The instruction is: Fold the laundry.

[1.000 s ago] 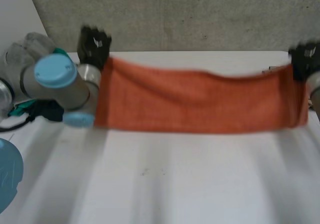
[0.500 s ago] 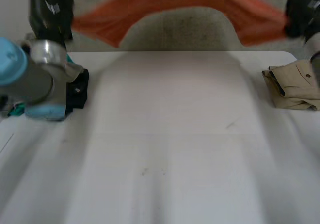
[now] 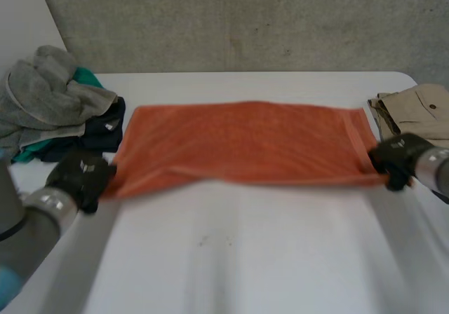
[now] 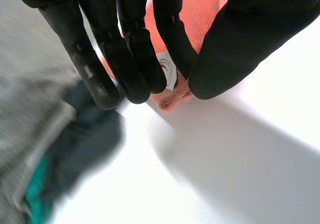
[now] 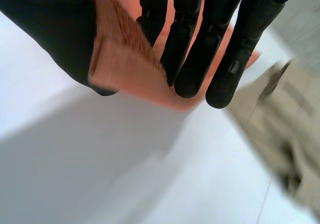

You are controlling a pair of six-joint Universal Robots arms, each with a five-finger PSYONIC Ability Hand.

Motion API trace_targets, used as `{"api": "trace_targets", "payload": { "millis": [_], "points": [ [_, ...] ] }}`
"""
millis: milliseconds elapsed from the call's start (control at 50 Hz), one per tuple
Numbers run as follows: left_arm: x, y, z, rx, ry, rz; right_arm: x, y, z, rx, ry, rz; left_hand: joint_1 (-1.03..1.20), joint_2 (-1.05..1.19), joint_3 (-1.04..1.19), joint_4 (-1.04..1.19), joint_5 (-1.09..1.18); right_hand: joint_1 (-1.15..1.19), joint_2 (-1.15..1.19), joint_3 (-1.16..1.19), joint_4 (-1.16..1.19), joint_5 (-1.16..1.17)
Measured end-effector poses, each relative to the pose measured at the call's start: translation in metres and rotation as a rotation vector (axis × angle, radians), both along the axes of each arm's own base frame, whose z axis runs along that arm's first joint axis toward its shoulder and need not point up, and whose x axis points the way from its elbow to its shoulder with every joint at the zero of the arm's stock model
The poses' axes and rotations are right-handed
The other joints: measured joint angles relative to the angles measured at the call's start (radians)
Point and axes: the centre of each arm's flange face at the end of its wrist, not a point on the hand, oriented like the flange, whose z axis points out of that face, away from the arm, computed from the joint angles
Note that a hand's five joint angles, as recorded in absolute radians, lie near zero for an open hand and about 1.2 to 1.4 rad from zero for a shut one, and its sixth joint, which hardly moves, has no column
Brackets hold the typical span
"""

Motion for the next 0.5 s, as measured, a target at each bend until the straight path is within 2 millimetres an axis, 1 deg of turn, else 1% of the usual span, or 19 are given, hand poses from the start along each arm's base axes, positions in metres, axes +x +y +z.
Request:
{"api": "trace_targets", "payload": {
  "millis": [20,40,100,120,180,220,300,340,360,400,420,460,500],
  "points": [
    [0.003,0.007,0.000,0.030,-0.017,-0.003,-0.004,0.005,0.001,0.030,0.024,0.005,0.000,0.000,0.000,0.000,0.000,0.000,0.000,0.000,0.000,0.000],
    [0.008,0.021,0.001,0.096,-0.054,-0.012,-0.012,0.013,0.004,0.078,0.064,0.016,0.000,0.000,0.000,0.000,0.000,0.000,0.000,0.000,0.000,0.000],
    [0.017,0.043,0.001,0.197,-0.115,-0.029,-0.024,0.025,0.008,0.149,0.132,0.041,0.000,0.000,0.000,0.000,0.000,0.000,0.000,0.000,0.000,0.000],
    [0.021,0.054,0.001,0.248,-0.150,-0.042,-0.031,0.030,0.010,0.179,0.166,0.055,0.000,0.000,0.000,0.000,0.000,0.000,0.000,0.000,0.000,0.000],
    [0.024,0.063,0.002,0.284,-0.194,-0.064,-0.040,0.032,0.012,0.187,0.198,0.056,0.000,0.000,0.000,0.000,0.000,0.000,0.000,0.000,0.000,0.000],
    [0.025,0.061,0.002,0.275,-0.200,-0.067,-0.042,0.031,0.012,0.178,0.199,0.049,0.000,0.000,0.000,0.000,0.000,0.000,0.000,0.000,0.000,0.000],
    [0.018,0.033,0.002,0.158,-0.195,-0.068,-0.044,0.015,0.005,0.097,0.144,-0.017,0.000,0.000,0.000,0.000,0.000,0.000,0.000,0.000,0.000,0.000],
    [0.009,0.013,0.001,0.082,-0.175,-0.076,-0.044,0.005,-0.002,0.053,0.105,-0.051,0.000,0.000,0.000,0.000,0.000,0.000,0.000,0.000,0.000,0.000],
    [0.007,0.010,0.001,0.072,-0.171,-0.077,-0.044,0.003,-0.003,0.048,0.100,-0.055,0.000,0.000,0.000,0.000,0.000,0.000,0.000,0.000,0.000,0.000],
    [-0.008,-0.015,-0.001,-0.006,-0.135,-0.086,-0.042,-0.010,-0.011,-0.007,0.058,-0.086,0.000,0.000,0.000,0.000,0.000,0.000,0.000,0.000,0.000,0.000],
    [-0.012,-0.022,-0.002,-0.024,-0.125,-0.086,-0.040,-0.014,-0.013,-0.024,0.047,-0.092,0.000,0.000,0.000,0.000,0.000,0.000,0.000,0.000,0.000,0.000],
    [-0.026,-0.044,-0.007,-0.076,-0.095,-0.076,-0.036,-0.026,-0.018,-0.076,0.016,-0.108,0.000,0.000,0.000,0.000,0.000,0.000,0.000,0.000,0.000,0.000],
    [-0.033,-0.060,-0.012,-0.105,-0.082,-0.057,-0.032,-0.033,-0.020,-0.107,0.001,-0.117,0.000,0.000,0.000,0.000,0.000,0.000,0.000,0.000,0.000,0.000]
  ]
}}
